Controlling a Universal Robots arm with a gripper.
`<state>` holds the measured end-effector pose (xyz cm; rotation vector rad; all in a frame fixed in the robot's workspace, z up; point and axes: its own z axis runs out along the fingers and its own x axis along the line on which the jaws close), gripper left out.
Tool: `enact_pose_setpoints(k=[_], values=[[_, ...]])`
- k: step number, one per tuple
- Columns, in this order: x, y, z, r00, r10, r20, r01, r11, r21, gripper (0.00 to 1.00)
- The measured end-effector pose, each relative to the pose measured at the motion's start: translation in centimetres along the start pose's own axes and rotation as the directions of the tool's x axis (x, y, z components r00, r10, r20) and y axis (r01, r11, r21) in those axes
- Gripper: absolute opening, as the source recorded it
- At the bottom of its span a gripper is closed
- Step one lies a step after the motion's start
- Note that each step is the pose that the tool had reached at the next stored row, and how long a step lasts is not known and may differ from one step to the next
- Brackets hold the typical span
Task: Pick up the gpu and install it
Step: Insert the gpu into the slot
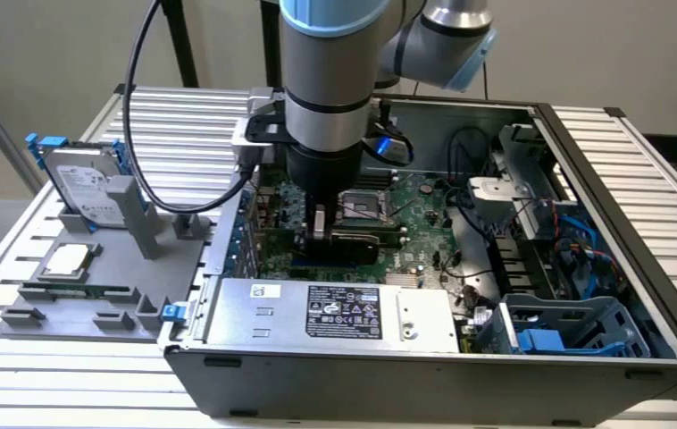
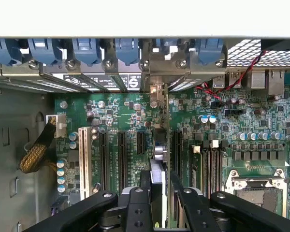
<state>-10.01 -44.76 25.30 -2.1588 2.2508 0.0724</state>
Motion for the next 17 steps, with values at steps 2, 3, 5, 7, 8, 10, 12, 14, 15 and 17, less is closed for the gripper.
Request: enact_pose_setpoints(k=[2, 3, 5, 7, 8, 10, 12, 14, 15, 17], values=[[0.0, 0.05, 0.01, 1.0, 0.0, -0.0014, 0.0, 1.0, -0.0001, 0.0], [0.0, 0.06, 0.03, 1.0, 0.0, -0.0021, 0.0, 1.0, -0.0001, 0.0], [0.0, 0.08, 0.1, 1.0, 0.0, -0.0038, 0.0, 1.0, -0.0001, 0.0], [-0.02, 0.09, 0.2, 1.0, 0.0, -0.0056, 0.0, 1.0, -0.0001, 0.0], [-0.04, 0.09, 0.29, 1.0, 0.0, -0.0063, 0.0, 1.0, 0.0003, 0.0], [-0.06, 0.09, 0.41, 1.0, 0.0, -0.009, 0.0, 1.0, 0.0001, 0.0], [-0.1, 0.12, 0.5, 0.9999, 0.0, -0.01, 0.0, 1.0, -0.0001, 0.0], [-0.1, 0.12, 0.51, 0.9999, 0.0, -0.0102, 0.0, 1.0, 0.0003, 0.0], [-0.1, 0.12, 0.51, 0.9999, 0.0, -0.0104, 0.0, 1.0, 0.0003, 0.0], [-0.13, 0.14, 0.47, 1.0, 0.001, -0.009, -0.001, 1.0, -0.0001, 0.0]])
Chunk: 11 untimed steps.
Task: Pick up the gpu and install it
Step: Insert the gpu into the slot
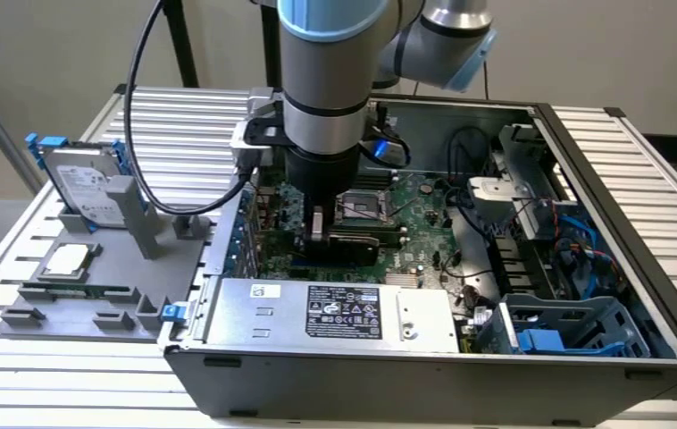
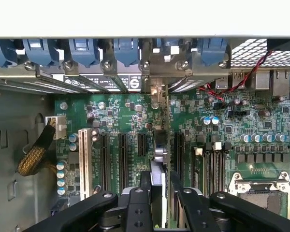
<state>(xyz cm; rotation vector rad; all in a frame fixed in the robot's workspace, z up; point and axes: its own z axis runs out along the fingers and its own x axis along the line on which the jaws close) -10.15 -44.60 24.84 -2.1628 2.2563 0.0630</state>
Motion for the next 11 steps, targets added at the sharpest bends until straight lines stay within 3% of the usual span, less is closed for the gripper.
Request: enact_pose_setpoints(k=[1, 2, 5, 11], values=[[0.0, 0.01, -0.26, 1.0, 0.0, -0.0006, 0.0, 1.0, 0.0008, 0.0], [0.0, 0.01, -0.47, 1.0, 0.0, -0.0015, 0.0, 1.0, 0.0004, 1.0], [0.0, 0.01, -1.06, 1.0, 0.0, -0.0012, 0.0, 1.0, 0.0004, 1.0], [-0.1, 0.05, -3.37, 1.0, 0.0, -0.0015, 0.0, 1.0, 0.0003, 1.0]])
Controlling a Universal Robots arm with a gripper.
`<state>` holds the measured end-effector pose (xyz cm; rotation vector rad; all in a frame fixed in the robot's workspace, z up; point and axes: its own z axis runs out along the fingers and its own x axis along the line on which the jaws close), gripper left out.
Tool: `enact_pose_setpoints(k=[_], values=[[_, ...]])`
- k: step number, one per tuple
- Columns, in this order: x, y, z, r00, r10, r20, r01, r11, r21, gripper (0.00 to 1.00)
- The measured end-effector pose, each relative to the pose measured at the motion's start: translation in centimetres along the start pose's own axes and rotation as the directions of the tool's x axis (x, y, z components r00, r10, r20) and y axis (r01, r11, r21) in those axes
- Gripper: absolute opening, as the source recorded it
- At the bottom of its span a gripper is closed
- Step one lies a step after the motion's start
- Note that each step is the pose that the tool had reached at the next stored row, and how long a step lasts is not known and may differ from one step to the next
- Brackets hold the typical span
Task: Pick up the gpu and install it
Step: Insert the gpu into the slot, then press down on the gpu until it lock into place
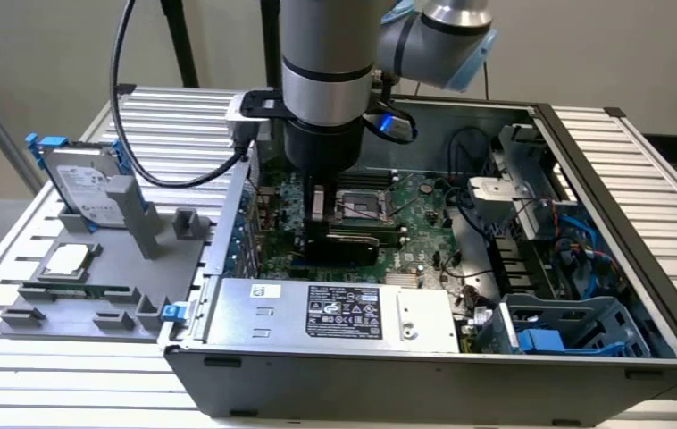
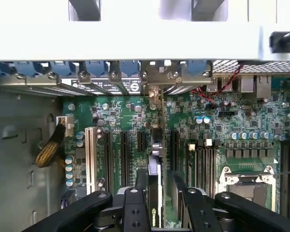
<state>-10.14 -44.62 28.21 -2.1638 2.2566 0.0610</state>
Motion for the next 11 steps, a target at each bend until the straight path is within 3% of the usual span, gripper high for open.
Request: enact_pose_setpoints(k=[1, 2, 11], values=[[-0.01, 0.0, -0.26, 1.0, 0.0, 0.0001, 0.0, 1.0, 0.0, 1.0], [-0.01, 0.0, -0.37, 1.0, 0.0, 0.0001, 0.0, 1.0, 0.0001, 0.0], [-0.02, 0.01, -0.39, 1.0, 0.0, 0.0002, 0.0, 1.0, 0.0001, 0.0]])
